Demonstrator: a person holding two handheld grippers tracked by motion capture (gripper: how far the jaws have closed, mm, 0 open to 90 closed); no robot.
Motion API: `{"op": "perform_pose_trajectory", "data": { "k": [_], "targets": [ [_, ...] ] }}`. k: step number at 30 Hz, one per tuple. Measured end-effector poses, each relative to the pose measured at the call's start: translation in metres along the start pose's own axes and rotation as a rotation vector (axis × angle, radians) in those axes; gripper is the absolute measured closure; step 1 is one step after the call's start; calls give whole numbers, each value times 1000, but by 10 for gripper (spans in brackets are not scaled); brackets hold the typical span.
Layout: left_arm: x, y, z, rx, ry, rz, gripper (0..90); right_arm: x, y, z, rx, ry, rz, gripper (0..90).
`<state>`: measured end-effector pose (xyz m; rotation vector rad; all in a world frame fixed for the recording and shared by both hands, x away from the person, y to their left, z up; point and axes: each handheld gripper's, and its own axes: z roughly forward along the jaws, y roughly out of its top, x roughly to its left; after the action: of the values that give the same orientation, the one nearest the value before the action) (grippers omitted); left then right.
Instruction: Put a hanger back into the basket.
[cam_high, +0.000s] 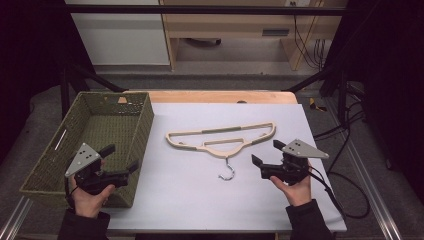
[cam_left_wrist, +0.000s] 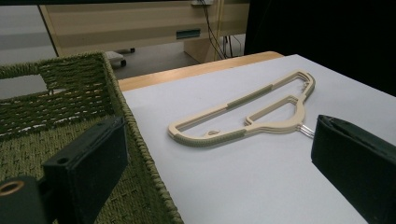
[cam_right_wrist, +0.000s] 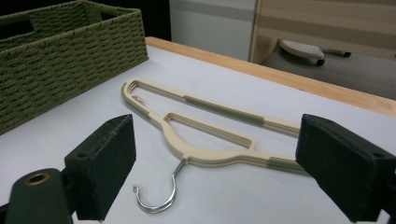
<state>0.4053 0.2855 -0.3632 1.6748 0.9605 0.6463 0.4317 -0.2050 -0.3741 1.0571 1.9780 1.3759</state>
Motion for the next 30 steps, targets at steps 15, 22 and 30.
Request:
{"op": "perform_pose_trajectory", "data": {
  "k": [15,22,30],
  "targets": [
    [0,1,-1,-3,1,1,39,16,-6,62,157,55,-11,261],
    [-1,1,-1,1,0,12,39,21,-26,90,268,59,-43,354],
    [-1,1,-1,-7,-1,3,41,24,-41,105,348,89,-43,458]
  ]
}}
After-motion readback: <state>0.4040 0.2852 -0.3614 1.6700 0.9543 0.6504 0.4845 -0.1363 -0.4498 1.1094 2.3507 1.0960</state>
